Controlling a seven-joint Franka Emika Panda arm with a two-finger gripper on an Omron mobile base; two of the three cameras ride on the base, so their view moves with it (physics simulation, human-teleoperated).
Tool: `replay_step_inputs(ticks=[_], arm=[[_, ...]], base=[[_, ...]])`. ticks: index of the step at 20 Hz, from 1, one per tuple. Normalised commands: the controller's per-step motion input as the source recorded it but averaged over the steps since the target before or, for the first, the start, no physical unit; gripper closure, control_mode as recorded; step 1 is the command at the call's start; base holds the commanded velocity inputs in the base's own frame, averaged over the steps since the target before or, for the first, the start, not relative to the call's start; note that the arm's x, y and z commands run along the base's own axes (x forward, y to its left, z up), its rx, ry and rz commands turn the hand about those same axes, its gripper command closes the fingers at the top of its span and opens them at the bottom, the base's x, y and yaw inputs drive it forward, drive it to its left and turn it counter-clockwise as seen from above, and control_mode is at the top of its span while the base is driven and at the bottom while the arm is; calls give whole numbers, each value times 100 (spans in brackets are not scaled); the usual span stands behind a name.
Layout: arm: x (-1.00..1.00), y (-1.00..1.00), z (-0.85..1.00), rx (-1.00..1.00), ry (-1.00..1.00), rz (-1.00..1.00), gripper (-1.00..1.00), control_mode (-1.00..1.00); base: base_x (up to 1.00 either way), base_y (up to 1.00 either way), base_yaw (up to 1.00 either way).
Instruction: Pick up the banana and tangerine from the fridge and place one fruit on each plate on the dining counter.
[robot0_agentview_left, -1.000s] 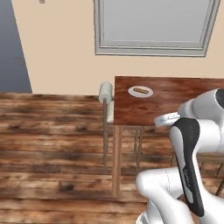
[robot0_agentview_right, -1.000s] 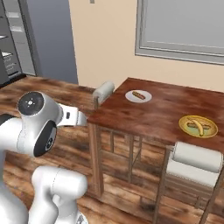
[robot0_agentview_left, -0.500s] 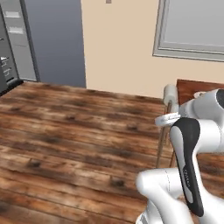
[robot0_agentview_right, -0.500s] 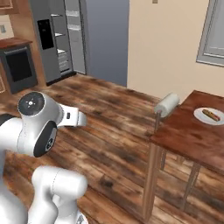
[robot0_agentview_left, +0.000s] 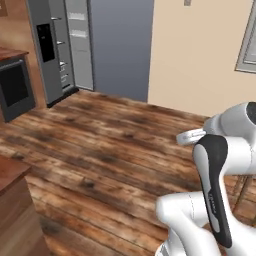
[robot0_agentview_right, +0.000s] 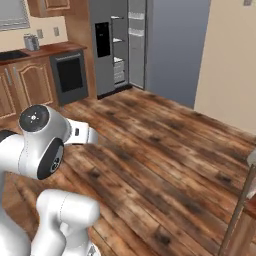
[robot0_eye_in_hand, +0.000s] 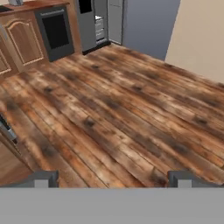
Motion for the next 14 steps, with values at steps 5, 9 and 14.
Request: replay_step_inputs(ticks=[5, 9, 14], arm=[[0, 0, 0, 0, 0, 0, -100, 100], [0, 0, 0, 0, 0, 0, -100, 100], [0, 0, 0, 0, 0, 0, -100, 100]], base=[[100, 8, 32], [100, -2, 29], [100, -33, 25]])
